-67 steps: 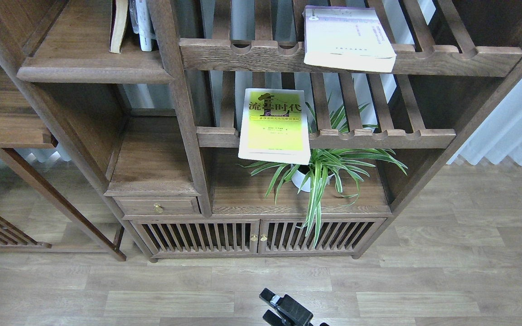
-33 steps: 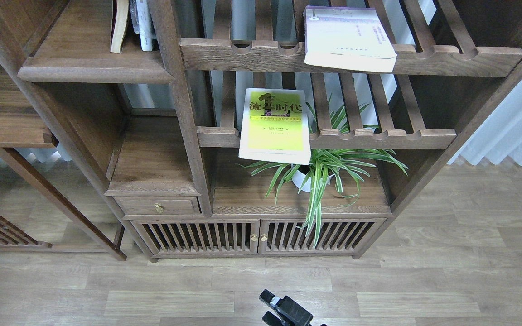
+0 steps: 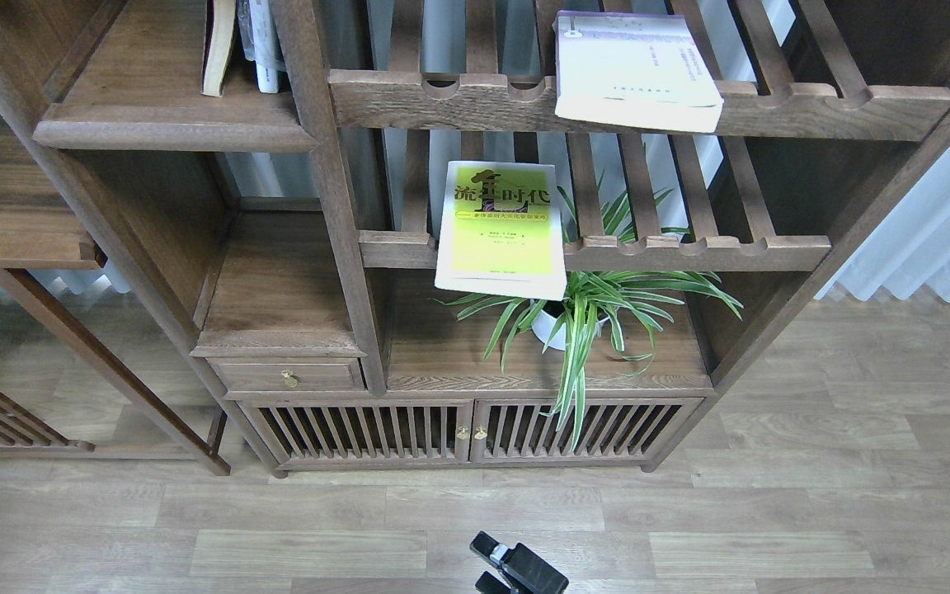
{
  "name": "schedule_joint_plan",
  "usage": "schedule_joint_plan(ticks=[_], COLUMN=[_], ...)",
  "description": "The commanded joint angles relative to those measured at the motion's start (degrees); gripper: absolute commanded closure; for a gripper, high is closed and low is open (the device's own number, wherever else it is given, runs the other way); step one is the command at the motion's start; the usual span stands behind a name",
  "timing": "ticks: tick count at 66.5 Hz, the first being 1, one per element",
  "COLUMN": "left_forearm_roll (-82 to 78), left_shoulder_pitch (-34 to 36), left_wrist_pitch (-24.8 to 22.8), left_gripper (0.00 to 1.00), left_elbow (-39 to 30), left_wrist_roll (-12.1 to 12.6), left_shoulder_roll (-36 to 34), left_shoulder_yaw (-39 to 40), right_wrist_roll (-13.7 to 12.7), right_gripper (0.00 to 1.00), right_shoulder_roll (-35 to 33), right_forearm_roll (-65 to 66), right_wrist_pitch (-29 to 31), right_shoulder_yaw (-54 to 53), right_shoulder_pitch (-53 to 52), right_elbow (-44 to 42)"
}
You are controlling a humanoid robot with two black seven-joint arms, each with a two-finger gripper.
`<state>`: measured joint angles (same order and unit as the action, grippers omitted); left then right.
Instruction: Organize books on shelf
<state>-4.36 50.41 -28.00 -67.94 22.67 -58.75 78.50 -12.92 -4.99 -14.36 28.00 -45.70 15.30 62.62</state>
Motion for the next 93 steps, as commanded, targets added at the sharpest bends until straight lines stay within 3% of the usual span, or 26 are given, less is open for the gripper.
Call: schedule_joint_plan(ticks=[1, 32, 54, 71, 86, 93], left_forearm_roll=[-2.6, -14.8, -23.7, -27.5, -29.2, -29.2], left_shoulder_pitch=[4.7, 11.3, 13.5, 15.0, 16.4, 16.1], left_wrist_pitch=[0.0, 0.0, 0.0, 0.1, 0.2, 0.5], left_gripper=[0.95, 0.95, 0.95, 0.95, 0.95, 0.95], left_elbow=[0.5, 4.0, 7.1, 10.0, 13.2, 14.0], left_wrist_roll=[0.0, -0.1, -0.3, -2.9, -4.4, -6.7], left_shoulder_roll=[2.1, 8.2, 16.6, 25.2, 25.6, 26.0], left_shoulder_yaw=[-3.6, -6.0, -5.9, -5.8, -5.8, -5.7], right_wrist_roll=[0.0, 0.0, -0.1, 0.0, 0.0, 0.0], right_gripper=[0.02, 0.02, 0.02, 0.02, 0.02, 0.02], right_shoulder_roll=[0.0, 0.2, 0.4, 0.6, 0.6, 0.6], right_forearm_roll=[0.0, 0.0, 0.1, 0.1, 0.1, 0.1], right_wrist_pitch=[0.0, 0.0, 0.0, 0.0, 0.0, 0.0], right_shoulder_yaw=[-0.1, 0.0, 0.1, 0.1, 0.1, 0.2], right_shoulder_pitch=[0.3, 0.7, 0.8, 0.9, 1.3, 1.4], right_elbow=[0.0, 0.2, 0.2, 0.4, 0.4, 0.4])
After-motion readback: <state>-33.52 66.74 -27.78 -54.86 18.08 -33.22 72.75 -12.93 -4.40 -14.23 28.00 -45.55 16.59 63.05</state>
